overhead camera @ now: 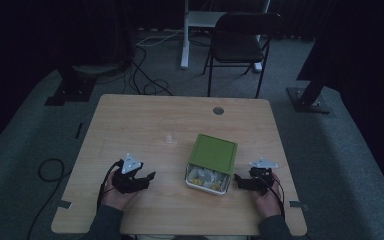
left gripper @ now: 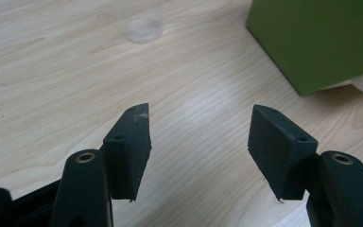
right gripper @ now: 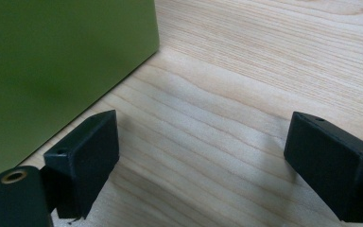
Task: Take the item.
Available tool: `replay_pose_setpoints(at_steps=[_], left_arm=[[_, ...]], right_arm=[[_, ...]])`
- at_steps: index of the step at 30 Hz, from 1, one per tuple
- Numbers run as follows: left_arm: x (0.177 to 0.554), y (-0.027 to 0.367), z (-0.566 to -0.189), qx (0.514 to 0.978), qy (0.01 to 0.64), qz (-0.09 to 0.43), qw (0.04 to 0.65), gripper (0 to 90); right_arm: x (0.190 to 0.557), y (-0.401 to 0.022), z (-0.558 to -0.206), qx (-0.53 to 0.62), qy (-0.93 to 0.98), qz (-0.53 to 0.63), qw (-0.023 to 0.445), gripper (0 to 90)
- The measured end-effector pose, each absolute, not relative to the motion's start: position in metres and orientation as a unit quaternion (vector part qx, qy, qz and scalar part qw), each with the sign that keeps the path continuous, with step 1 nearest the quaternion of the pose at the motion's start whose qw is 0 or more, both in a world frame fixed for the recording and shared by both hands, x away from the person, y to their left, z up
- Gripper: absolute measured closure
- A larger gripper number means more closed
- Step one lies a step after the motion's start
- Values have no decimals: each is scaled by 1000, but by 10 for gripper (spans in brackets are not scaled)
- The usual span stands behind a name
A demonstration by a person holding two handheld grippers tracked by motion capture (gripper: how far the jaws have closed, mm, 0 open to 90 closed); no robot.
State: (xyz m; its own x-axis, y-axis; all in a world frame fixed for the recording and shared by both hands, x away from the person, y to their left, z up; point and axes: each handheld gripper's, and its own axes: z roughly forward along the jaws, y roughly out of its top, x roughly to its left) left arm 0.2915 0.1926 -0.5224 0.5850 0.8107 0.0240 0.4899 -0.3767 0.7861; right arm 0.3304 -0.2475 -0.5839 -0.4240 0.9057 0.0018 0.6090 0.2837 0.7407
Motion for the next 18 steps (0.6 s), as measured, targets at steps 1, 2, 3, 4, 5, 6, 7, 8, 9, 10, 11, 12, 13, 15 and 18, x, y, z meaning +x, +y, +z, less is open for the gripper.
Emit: replay_pose_setpoints(at_steps=[1, 2, 3, 4, 5, 6, 7, 8, 9, 10, 11, 12, 13, 15, 18], left_arm=[[291, 191, -522, 803, 403, 208, 386, 408], [291, 190, -521, 804, 401, 208, 387, 408], [291, 188, -520, 804, 399, 208, 388, 408], [291, 187, -520, 805, 398, 207, 387, 408], [291, 186, -519, 806, 396, 207, 388, 407], [291, 184, -519, 806, 396, 206, 389, 407], [291, 183, -518, 807, 393, 205, 389, 407], [291, 182, -518, 807, 393, 205, 390, 408], [291, 181, -517, 808, 391, 205, 390, 408], [291, 180, -517, 809, 389, 204, 391, 407], [290, 179, -516, 809, 387, 204, 391, 408], [290, 178, -516, 810, 386, 203, 392, 408], [290, 178, -516, 810, 386, 203, 392, 408], [290, 175, -515, 811, 383, 202, 394, 408], [289, 170, -513, 811, 378, 199, 399, 409]], right_arm=[[330, -247, -584, 491, 771, 342, 217, 106], [330, -247, -584, 491, 771, 342, 217, 106], [330, -247, -584, 491, 771, 342, 217, 106], [330, -247, -584, 491, 771, 342, 217, 106], [330, -247, -584, 491, 771, 342, 217, 106], [330, -247, -584, 491, 771, 342, 217, 106], [330, -247, -584, 491, 771, 342, 217, 106], [330, -247, -584, 491, 771, 342, 217, 106], [330, -247, -584, 491, 771, 342, 217, 106], [330, -247, -584, 491, 771, 342, 217, 106], [330, -247, -584, 491, 771, 342, 217, 106], [330, -247, -584, 491, 771, 342, 217, 106], [330, -247, -584, 491, 771, 342, 217, 106], [330, -247, -584, 491, 771, 342, 217, 106], [330, -247, -584, 491, 771, 342, 217, 106]])
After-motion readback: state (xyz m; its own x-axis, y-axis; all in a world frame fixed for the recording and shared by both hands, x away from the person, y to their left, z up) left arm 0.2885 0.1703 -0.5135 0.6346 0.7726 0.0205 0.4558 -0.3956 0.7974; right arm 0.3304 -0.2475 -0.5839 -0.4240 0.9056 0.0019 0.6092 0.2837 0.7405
